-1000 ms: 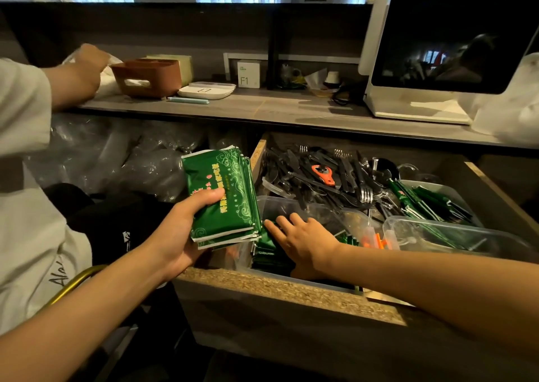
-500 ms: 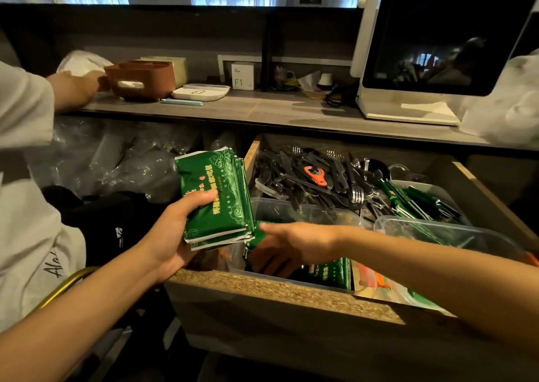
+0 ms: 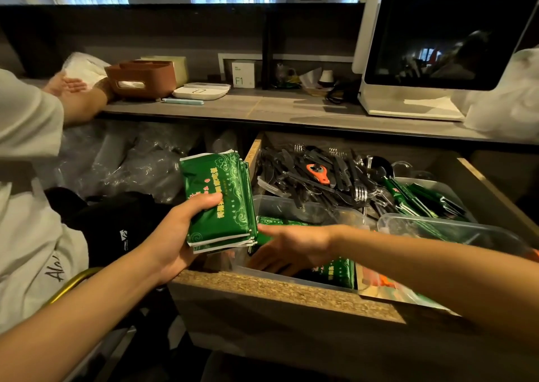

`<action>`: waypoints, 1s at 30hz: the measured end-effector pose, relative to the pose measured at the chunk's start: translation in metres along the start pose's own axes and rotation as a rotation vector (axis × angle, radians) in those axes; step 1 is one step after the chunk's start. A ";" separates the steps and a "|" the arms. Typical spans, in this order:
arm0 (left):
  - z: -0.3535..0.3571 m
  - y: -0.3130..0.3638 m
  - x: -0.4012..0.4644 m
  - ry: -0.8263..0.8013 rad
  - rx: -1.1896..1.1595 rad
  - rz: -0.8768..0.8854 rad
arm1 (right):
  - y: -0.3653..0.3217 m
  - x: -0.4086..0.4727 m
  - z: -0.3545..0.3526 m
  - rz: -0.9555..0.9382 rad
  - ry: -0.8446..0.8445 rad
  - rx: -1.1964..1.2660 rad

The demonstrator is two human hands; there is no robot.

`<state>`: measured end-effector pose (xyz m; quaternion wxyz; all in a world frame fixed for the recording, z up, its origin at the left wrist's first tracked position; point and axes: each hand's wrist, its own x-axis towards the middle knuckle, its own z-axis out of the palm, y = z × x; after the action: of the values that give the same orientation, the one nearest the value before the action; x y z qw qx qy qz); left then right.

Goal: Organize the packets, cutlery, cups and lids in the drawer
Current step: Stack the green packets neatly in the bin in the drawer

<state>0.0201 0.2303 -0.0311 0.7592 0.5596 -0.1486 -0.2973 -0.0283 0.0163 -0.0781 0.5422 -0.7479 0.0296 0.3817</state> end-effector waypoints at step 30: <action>0.111 -0.022 0.032 -0.174 0.300 -0.148 | 0.004 -0.113 -0.016 -0.408 0.557 0.345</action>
<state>-0.0227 0.1220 -0.0183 0.6275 0.6482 -0.2150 -0.3739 -0.1016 -0.0401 -0.0113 0.6962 -0.7112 0.0903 0.0376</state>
